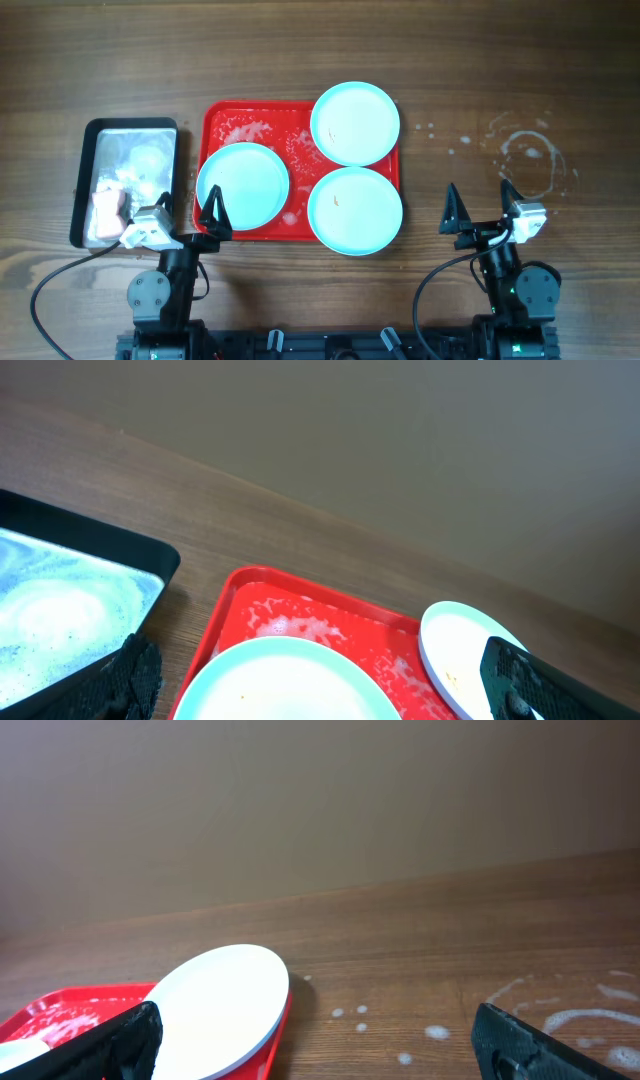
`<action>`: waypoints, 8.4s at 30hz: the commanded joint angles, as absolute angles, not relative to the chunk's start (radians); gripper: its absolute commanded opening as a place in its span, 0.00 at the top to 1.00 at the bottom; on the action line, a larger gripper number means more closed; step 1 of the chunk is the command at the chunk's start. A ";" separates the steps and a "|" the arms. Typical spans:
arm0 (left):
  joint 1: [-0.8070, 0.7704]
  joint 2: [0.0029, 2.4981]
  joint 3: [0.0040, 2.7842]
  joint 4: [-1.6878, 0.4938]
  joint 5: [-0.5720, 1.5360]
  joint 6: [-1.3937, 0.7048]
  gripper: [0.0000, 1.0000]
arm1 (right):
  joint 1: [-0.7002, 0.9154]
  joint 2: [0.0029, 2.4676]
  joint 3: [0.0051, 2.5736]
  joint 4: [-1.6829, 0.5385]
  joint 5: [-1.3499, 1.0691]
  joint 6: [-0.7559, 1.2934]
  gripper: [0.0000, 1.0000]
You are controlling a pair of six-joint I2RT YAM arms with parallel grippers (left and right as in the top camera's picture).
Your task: Clean dirty plates on tray and stack at the side
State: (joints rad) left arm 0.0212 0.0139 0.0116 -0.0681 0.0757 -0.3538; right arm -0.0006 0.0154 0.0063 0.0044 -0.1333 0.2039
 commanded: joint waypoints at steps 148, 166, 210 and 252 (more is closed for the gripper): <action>0.397 1.503 1.187 -0.985 0.103 -0.291 0.96 | 0.471 1.576 1.433 -0.691 -0.322 0.474 0.04; 0.396 1.462 1.187 -1.048 0.175 -0.238 0.96 | 0.701 2.004 1.433 -0.509 -0.269 0.641 0.47; 0.381 1.469 1.182 -0.954 0.329 -0.107 0.96 | 0.742 2.154 1.431 -0.456 -0.208 0.628 0.96; -0.125 1.943 1.182 -1.003 0.029 -0.222 0.96 | 0.706 2.154 1.431 -0.434 -0.290 0.605 0.96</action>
